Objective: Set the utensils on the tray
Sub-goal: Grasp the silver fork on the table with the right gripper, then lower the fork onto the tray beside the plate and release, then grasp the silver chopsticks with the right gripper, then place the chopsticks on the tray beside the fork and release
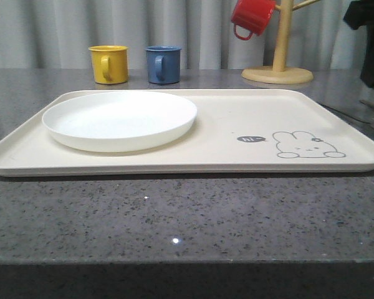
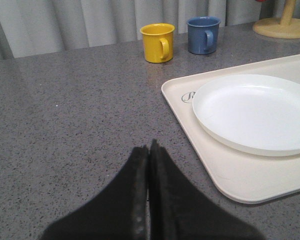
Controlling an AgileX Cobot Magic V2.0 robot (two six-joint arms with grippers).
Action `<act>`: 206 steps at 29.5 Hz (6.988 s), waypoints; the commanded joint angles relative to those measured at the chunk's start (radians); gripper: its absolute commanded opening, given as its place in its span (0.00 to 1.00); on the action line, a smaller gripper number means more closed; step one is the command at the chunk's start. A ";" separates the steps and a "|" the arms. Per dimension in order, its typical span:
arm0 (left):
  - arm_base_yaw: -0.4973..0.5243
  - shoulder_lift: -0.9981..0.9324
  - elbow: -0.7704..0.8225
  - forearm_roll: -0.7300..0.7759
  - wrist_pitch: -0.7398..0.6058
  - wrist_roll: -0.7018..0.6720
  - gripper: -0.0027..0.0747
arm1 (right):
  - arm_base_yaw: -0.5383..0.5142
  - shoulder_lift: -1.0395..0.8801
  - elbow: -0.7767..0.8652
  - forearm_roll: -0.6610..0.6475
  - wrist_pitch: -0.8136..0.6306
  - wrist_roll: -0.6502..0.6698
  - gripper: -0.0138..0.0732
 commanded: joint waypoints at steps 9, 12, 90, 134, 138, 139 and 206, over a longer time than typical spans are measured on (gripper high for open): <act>-0.008 0.008 -0.029 -0.014 -0.089 -0.013 0.01 | 0.000 0.121 -0.073 0.018 -0.010 -0.013 0.57; -0.008 0.008 -0.029 -0.014 -0.089 -0.013 0.01 | 0.000 0.136 -0.073 0.021 -0.012 -0.013 0.56; -0.008 0.008 -0.029 -0.014 -0.093 -0.013 0.01 | 0.344 0.104 -0.302 -0.065 0.108 0.532 0.55; -0.008 0.008 -0.029 -0.014 -0.093 -0.013 0.01 | -0.170 0.129 -0.141 0.012 0.184 0.051 0.20; -0.008 0.008 -0.029 -0.014 -0.093 -0.013 0.01 | -0.169 0.061 -0.141 0.016 0.190 0.052 0.20; -0.008 0.008 -0.029 -0.014 -0.093 -0.013 0.01 | -0.167 0.042 -0.141 0.024 0.194 0.052 0.20; -0.008 0.008 -0.029 -0.014 -0.093 -0.013 0.01 | -0.171 0.022 -0.142 0.012 0.183 0.086 0.62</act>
